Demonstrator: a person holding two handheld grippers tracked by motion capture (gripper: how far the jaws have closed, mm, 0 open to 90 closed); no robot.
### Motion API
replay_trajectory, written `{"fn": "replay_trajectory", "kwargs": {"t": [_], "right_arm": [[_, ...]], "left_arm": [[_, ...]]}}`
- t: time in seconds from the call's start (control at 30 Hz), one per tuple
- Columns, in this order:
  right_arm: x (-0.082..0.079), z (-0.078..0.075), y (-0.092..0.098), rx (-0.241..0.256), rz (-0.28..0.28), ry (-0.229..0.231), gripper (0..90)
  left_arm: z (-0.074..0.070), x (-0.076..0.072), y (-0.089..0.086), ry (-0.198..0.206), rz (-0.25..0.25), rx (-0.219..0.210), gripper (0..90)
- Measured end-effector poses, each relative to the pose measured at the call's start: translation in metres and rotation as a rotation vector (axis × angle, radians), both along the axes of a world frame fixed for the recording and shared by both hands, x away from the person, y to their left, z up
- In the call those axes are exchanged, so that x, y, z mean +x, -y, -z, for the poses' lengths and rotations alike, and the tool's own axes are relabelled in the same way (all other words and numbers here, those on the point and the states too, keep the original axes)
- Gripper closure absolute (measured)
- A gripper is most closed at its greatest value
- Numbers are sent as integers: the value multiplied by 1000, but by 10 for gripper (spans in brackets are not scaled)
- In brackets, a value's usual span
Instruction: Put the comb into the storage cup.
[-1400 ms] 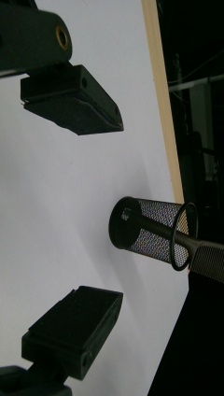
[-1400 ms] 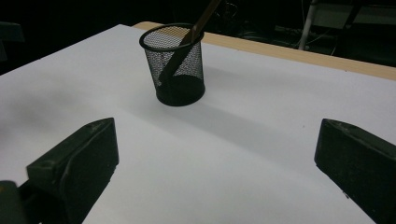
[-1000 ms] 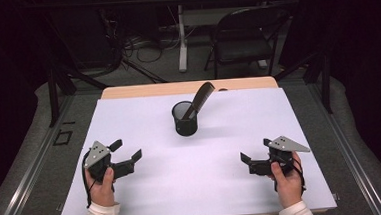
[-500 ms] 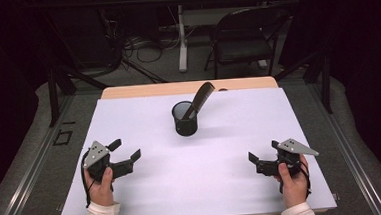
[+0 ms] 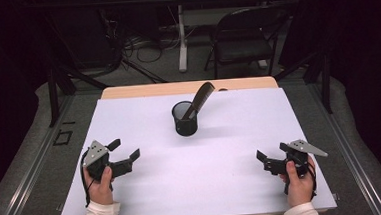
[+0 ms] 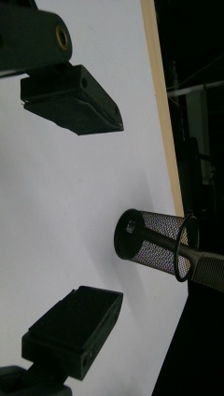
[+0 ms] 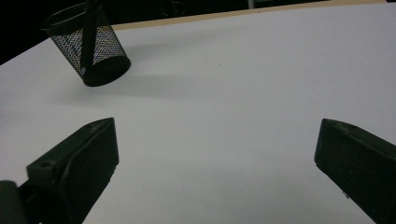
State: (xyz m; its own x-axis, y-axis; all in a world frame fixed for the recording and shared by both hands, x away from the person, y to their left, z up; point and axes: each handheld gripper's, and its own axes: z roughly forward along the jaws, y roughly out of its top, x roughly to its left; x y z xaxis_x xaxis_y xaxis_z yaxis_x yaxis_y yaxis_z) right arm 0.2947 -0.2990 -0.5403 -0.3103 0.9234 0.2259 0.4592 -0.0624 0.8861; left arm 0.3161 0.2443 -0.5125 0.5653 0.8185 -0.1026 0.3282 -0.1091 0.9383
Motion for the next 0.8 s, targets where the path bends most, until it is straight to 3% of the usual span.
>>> {"fn": "replay_trajectory", "kwargs": {"t": [0.2, 0.8], "right_arm": [[3, 4, 6, 37, 39, -20, 0], [3, 8, 17, 67, 68, -60, 2]], "left_arm": [[1, 1, -1, -1, -5, 2, 159], [3, 4, 0, -11, -5, 13, 159]]}}
